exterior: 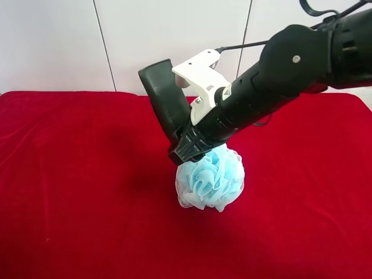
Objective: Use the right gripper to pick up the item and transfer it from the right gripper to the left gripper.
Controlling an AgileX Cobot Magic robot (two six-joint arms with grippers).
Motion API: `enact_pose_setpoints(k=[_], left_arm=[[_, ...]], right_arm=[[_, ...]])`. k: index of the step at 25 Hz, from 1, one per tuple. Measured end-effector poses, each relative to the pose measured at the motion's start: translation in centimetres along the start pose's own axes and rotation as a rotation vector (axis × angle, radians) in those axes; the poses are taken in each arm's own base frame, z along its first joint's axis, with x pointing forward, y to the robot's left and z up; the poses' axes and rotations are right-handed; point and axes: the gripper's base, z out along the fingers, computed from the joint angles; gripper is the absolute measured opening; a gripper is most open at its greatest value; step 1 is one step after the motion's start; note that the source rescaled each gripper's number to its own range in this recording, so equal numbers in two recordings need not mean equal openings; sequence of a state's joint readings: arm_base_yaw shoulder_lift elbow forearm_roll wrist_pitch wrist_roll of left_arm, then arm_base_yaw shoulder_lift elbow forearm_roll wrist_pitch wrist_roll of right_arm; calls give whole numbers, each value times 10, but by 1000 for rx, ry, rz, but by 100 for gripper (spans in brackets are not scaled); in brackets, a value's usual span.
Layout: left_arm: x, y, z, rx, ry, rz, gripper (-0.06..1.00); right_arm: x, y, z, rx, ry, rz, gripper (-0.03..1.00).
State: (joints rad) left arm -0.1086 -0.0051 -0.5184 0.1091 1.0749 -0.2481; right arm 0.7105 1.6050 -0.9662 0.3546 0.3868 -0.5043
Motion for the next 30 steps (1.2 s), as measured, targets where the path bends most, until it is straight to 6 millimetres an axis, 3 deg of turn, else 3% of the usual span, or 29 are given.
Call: enact_pose_setpoints(k=[11,17,22,30], left_arm=[[-4,-2,7,-5,42,41,100],[-25,-15,27,66,109,74,100],[-48,-34,48,204,87,49,100],[-69,-58,97,367,113,-13,100]], right_arm=[[-19,-6,29,-25,54,-22,11],[-34,-9,32,-23,44,-48,10],[-35,-10,31,-10,44,-75,9],[-39,-12,32,10,8,-76,9]])
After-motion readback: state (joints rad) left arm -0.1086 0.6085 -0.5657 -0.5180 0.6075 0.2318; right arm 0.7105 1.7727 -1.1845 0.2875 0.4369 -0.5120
